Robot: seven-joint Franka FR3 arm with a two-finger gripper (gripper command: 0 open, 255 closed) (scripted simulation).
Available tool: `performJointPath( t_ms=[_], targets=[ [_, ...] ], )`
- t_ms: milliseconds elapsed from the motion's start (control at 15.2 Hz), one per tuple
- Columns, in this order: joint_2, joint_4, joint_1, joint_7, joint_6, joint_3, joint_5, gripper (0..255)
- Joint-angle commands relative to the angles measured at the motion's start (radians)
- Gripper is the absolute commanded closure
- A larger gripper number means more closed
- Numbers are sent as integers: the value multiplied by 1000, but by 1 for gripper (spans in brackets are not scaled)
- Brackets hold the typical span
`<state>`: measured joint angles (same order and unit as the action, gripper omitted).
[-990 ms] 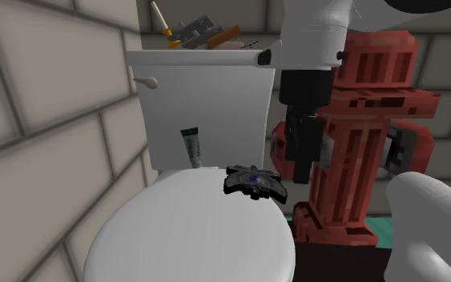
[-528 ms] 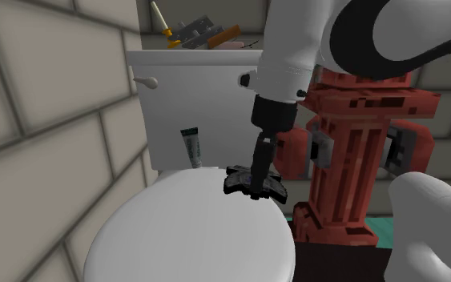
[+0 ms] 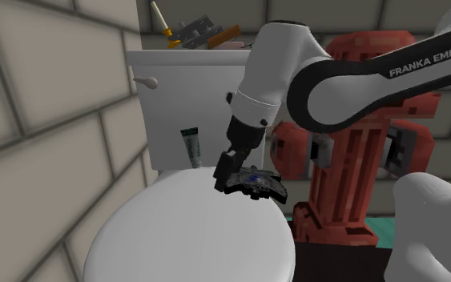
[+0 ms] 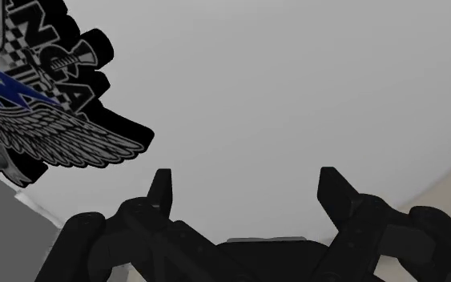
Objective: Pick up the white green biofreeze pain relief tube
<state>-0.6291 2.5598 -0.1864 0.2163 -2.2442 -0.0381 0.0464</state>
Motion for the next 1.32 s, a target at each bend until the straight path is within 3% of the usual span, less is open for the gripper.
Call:
performJointPath(
  t_ms=[0, 462, 792, 1056, 1254],
  targets=[
    [44, 14, -35, 28, -105, 1, 27, 0],
    [232, -1, -182, 172, -421, -26, 150, 0],
    [378, -58, -338, 350, -611, -83, 312, 0],
    [494, -139, -513, 601, -723, -165, 558, 0],
    [582, -233, -636, 884, -765, -217, 847, 0]
  ],
)
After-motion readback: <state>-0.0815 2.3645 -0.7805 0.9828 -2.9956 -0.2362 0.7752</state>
